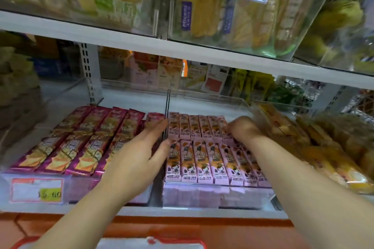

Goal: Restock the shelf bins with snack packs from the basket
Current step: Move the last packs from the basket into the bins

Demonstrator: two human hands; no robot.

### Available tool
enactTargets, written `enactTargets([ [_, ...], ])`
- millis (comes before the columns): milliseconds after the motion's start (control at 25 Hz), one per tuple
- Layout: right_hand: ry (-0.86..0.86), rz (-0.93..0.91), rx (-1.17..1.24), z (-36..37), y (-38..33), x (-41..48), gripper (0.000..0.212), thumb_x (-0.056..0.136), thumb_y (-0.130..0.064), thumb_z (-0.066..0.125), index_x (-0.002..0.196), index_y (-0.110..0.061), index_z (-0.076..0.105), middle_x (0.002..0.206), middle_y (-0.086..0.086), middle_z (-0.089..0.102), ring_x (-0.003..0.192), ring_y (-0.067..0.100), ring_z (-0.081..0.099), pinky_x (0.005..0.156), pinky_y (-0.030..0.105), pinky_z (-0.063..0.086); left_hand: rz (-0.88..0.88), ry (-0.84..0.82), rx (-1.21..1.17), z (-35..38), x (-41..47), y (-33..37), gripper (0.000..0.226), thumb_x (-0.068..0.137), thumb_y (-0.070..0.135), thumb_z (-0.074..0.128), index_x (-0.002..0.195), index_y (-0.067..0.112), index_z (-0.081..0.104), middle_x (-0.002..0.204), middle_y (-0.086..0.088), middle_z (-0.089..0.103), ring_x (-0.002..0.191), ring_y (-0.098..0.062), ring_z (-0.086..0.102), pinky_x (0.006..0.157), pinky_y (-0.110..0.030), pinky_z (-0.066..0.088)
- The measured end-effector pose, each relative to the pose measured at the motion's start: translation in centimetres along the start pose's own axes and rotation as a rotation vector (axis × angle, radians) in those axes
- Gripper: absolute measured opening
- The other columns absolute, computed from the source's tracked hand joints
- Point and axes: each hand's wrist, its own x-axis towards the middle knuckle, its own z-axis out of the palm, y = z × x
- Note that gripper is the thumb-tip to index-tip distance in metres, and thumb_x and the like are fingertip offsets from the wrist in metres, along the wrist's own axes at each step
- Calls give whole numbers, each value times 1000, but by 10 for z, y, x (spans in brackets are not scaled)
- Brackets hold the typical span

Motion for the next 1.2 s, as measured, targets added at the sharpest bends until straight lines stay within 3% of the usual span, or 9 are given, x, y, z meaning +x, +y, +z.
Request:
enactTargets([
  [200, 30, 31, 369, -19, 0, -35, 36, 100, -27, 44, 132, -13, 54, 137, 11, 53, 120, 28, 54, 101, 36, 43, -14, 21, -62, -2, 3, 2, 50, 95, 47, 41, 144, 40, 33, 149, 17, 37, 133, -5, 39, 103, -26, 36],
  [360, 411, -175, 871, -16, -8, -115, 29, 99, -18, 41, 121, -32, 55, 108, -2, 68, 87, 17, 64, 79, 40, 55, 47, 308, -270, -21, -39, -7, 33, 96, 20, 53, 128, 25, 57, 123, 19, 57, 114, 6, 51, 97, -13, 41],
  [440, 407, -334, 1040, 7, -15, -175, 29, 98, -13, 43, 108, -38, 56, 93, -7, 68, 76, 12, 62, 72, 29, 52, 35, 458, -236, -20, -89, -32, 28, 90, 10, 53, 116, 17, 62, 112, 17, 59, 106, 3, 55, 91, -10, 42],
  [520, 295, -400, 1078, 50, -24, -227, 33, 97, -8, 45, 103, -39, 55, 88, -5, 67, 72, 13, 59, 67, 22, 48, -114, 448, -202, -6, -146, -70, 28, 86, 8, 51, 109, 19, 64, 105, 15, 61, 97, -2, 58, 85, -15, 45],
  [640, 42, -254, 1061, 139, -35, -284, 33, 95, -7, 49, 98, -38, 59, 86, -9, 66, 78, 5, 59, 70, 18, 46, -484, 201, -133, 32, -217, -135, 30, 87, 10, 50, 110, 23, 65, 102, 13, 63, 89, -8, 59, 81, -26, 48],
  [720, -238, -151, 940, 192, -38, -308, 30, 95, -13, 52, 97, -42, 57, 90, -12, 64, 81, 6, 59, 69, 23, 45, -729, -14, -115, 55, -250, -166, 29, 89, 8, 51, 112, 19, 65, 105, 4, 64, 89, -16, 60, 76, -21, 41],
  [880, -690, 69, 754, 268, -24, -316, 26, 96, -16, 48, 112, -34, 56, 95, -3, 63, 84, 24, 64, 77, 44, 52, -917, -311, -92, 91, -295, -202, 15, 87, 22, 51, 89, 11, 61, 89, -14, 65, 89, -33, 60, 70, -29, 37],
  [1000, -748, 314, 784, 294, -13, -306, 21, 97, -9, 47, 114, -17, 57, 92, 8, 63, 69, 22, 59, 66, 39, 49, -993, -538, 75, 114, -306, -220, 30, 89, 26, 56, 115, 11, 54, 113, -12, 64, 107, -30, 60, 81, -29, 42],
  [1200, -772, 518, 811, 318, 2, -303, 19, 95, -5, 46, 110, -10, 57, 80, 12, 60, 57, 22, 52, 52, 28, 40, -861, -806, 397, 144, -308, -223, 33, 91, 21, 57, 121, 16, 45, 118, -4, 58, 111, -25, 60, 87, -37, 49],
])
